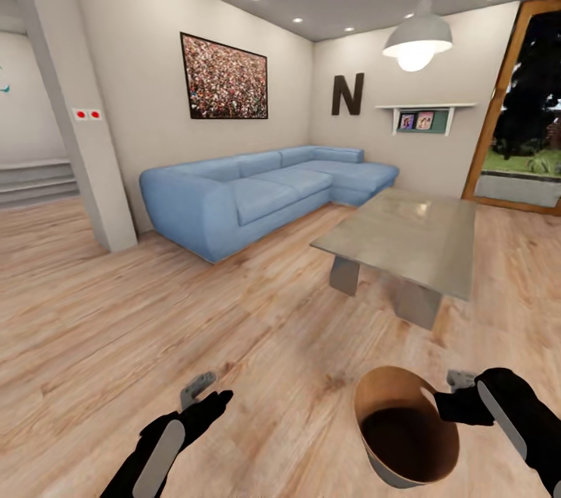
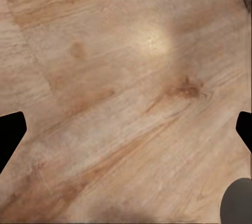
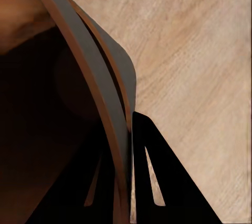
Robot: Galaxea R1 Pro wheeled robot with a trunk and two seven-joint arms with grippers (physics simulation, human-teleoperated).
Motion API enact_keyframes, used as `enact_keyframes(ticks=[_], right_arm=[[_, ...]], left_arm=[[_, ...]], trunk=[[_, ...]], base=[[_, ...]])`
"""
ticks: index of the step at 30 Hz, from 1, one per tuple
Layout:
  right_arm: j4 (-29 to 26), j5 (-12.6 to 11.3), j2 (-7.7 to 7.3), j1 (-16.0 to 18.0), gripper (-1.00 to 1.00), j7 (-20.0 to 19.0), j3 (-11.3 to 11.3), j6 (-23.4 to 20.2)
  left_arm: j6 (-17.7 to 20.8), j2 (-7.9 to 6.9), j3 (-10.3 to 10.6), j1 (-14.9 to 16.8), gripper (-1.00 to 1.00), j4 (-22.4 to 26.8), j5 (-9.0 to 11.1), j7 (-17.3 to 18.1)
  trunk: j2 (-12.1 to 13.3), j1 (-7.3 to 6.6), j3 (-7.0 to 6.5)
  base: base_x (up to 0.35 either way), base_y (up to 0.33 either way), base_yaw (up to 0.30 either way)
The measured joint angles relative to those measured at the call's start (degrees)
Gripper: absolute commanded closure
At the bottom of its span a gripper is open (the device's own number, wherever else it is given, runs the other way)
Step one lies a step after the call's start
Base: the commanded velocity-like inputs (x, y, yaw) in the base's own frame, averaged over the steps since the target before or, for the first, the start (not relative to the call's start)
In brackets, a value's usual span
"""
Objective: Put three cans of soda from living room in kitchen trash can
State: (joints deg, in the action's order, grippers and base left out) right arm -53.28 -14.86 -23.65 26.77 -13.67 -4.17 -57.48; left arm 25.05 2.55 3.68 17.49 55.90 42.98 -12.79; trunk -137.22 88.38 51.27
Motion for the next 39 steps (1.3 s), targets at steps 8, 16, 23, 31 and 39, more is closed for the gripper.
enact_keyframes(ticks=[8,16,23,31,39], right_arm=[[0.0,0.0,-0.01,0.0,1.0,0.0,0.0,0.0],[0.0,0.0,-0.01,0.0,1.0,0.0,0.0,-0.1],[-0.1,0.0,-0.01,0.0,1.0,0.0,0.0,-0.1],[-0.2,0.0,-0.06,0.0,1.0,0.0,0.0,-0.1],[-0.3,0.0,-0.06,0.0,1.0,0.0,0.0,-0.1]], left_arm=[[0.0,0.0,0.0,0.0,-1.0,0.0,0.0,0.0],[0.0,0.08,0.0,0.0,-1.0,-0.4,0.0,0.0],[0.1,0.09,0.0,0.0,-1.0,-0.5,0.0,0.0],[0.1,0.09,0.0,0.0,-1.0,-0.5,0.0,0.0],[0.0,0.11,0.0,0.0,-1.0,-0.5,0.0,0.0]], trunk=[[0.0,0.0,0.0],[0.0,0.0,0.0],[0.0,0.0,0.0],[0.0,0.0,0.0],[0.0,0.0,0.0]], base=[[-0.109,-0.289,-0.293],[-0.107,-0.29,-0.293],[-0.106,-0.29,-0.294],[-0.106,-0.291,-0.294],[-0.106,-0.291,-0.294]])
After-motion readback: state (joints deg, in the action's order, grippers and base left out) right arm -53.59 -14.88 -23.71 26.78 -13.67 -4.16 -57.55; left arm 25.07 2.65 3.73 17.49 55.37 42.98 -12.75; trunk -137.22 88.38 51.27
